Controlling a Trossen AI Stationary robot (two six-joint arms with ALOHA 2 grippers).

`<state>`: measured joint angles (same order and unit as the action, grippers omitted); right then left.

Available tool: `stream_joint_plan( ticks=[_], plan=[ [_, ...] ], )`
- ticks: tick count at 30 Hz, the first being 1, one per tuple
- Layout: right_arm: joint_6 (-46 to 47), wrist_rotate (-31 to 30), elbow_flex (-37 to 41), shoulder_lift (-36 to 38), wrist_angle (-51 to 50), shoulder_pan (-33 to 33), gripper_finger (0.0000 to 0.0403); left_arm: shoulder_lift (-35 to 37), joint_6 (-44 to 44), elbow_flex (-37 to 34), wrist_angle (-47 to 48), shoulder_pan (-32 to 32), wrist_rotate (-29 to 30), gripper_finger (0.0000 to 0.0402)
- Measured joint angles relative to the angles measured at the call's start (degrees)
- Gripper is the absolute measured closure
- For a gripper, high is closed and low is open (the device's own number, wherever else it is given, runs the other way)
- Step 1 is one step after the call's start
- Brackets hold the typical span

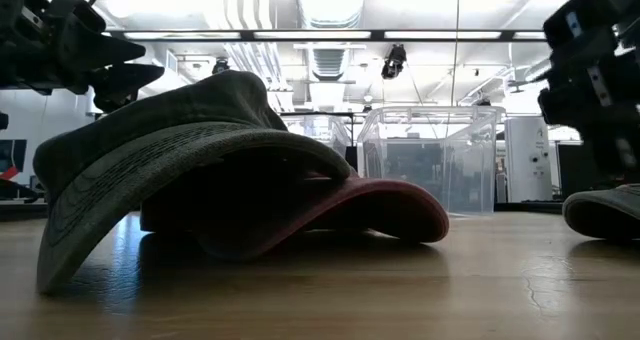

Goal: Pick & Place hat
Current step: Put the right black cap into the right transparent bin

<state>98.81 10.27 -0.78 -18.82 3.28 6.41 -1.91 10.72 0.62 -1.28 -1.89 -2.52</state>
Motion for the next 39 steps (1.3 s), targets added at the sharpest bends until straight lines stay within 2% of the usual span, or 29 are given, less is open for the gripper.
stream_joint_plan(
  ticks=[5,9,14,17,19,22,25,28,33,36,39],
  plan=[
    [8.4,1.3,-6.1,-9.2,-2.1,5.0,0.0209,0.0,0.0,0.0,0.0,0.0,0.0,0.0211],
    [11.1,1.6,-16.0,-17.2,-16.2,8.8,0.0209,0.0,3.3,0.0,-0.8,0.0,0.1,0.0211],
    [10.9,2.3,-29.2,-27.3,-36.8,12.3,0.0209,0.0,33.0,0.0,-6.9,0.0,0.4,0.0211],
    [10.6,4.5,-34.1,-31.9,-41.0,14.0,0.0209,0.0,44.5,0.0,-13.2,0.0,1.8,0.0211],
    [10.6,6.3,-35.7,-34.5,-41.2,15.1,0.0209,-0.2,47.4,0.0,-16.1,0.0,6.6,0.0211],
    [10.4,6.5,-37.9,-38.0,-41.1,17.5,0.0209,-0.4,53.2,0.0,-19.3,-0.1,17.3,0.0211],
    [9.1,6.6,-39.5,-41.4,-41.0,20.4,0.0209,-0.9,56.2,0.2,-22.7,0.0,20.7,0.0211],
    [9.1,6.7,-40.7,-45.0,-40.1,23.8,0.0209,-2.3,54.2,2.3,-23.1,0.0,19.2,0.0211],
    [11.4,6.6,-41.1,-50.2,-35.0,30.0,0.0209,-7.8,49.3,8.5,-23.2,0.1,10.6,0.0211],
    [13.9,6.1,-40.8,-53.0,-32.8,32.9,0.0209,-15.2,47.8,13.8,-22.0,0.7,6.0,0.0211],
    [16.6,3.7,-40.8,-55.5,-32.7,35.2,0.0209,-25.6,43.6,20.8,-14.0,2.0,0.8,0.0211]
  ],
)
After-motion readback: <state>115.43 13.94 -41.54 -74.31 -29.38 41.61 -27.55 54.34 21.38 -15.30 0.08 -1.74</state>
